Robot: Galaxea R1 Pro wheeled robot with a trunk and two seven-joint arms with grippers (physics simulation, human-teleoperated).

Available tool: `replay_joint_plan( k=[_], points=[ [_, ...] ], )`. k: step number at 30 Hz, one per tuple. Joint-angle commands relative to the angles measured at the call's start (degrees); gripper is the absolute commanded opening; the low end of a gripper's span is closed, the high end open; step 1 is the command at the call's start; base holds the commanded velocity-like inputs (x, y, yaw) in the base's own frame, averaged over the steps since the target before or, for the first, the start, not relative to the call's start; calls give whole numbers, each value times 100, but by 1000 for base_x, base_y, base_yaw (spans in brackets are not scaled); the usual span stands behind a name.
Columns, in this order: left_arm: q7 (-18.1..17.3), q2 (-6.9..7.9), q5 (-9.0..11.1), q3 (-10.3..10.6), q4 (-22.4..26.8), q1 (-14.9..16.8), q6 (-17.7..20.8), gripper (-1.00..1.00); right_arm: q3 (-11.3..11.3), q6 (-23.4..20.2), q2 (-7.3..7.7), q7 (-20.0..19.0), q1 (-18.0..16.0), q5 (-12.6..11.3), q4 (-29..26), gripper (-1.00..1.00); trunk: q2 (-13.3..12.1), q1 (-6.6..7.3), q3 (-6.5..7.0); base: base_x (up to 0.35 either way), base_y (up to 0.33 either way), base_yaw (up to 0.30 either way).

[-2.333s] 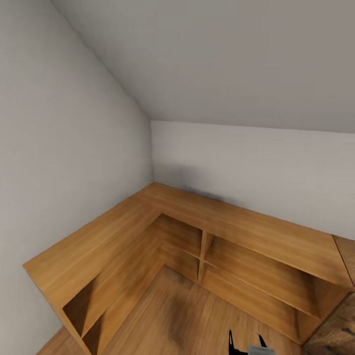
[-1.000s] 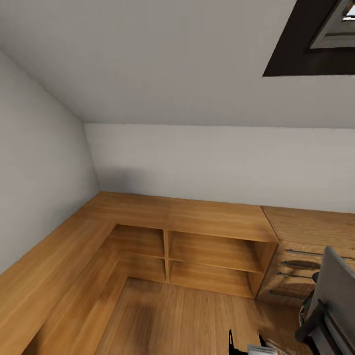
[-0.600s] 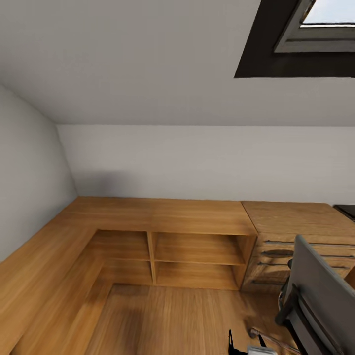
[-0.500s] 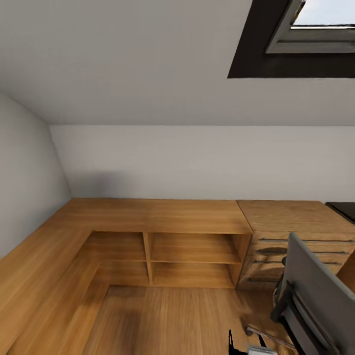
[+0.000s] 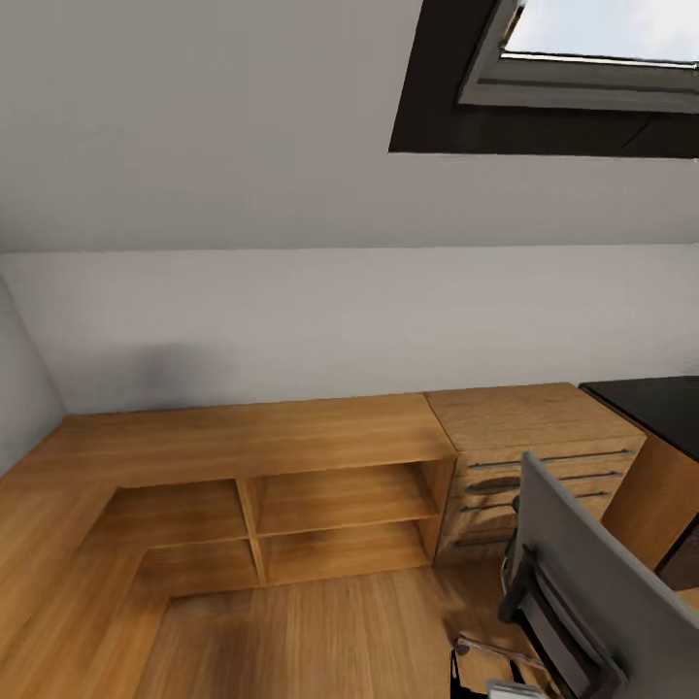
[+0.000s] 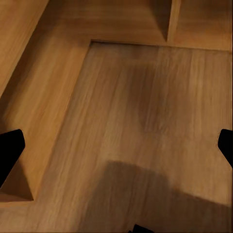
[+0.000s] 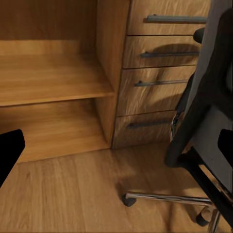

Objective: In the bedroom, organize the workspace by keeping the computer under the desk, ensuring the monitor is on the desk, placing the keyboard on the desk next to the monitor, placing the mouse on the desk next to the keyboard, moving the folder from the swivel chair onto the desk next to the mouse, stacking the notebook on top of the folder with the pen on top of the notebook, and positioning the swivel chair next to the desk.

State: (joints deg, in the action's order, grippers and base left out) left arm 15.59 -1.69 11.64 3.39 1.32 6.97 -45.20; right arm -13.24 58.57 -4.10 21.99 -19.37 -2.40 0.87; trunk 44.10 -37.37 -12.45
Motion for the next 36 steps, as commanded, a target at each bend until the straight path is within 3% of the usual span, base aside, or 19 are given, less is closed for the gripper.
replay_joint_plan(
  k=[1,9,25,36],
  points=[
    [14,-2,40,39,-1,1,-16,100,-48,14,-3,28,-7,-24,9,100,6,-4,-8,313,18,-300],
    [14,1,40,39,0,2,-15,100,-47,11,-3,26,-6,-24,9,100,6,-4,-8,277,6,-300],
    [14,2,40,39,-1,0,-17,100,-47,14,-3,25,-10,-24,9,100,6,-4,-8,25,8,-300],
    [14,2,47,39,1,1,-24,100,-47,13,-3,25,-6,-24,9,100,6,-4,-8,116,234,-300]
  ],
)
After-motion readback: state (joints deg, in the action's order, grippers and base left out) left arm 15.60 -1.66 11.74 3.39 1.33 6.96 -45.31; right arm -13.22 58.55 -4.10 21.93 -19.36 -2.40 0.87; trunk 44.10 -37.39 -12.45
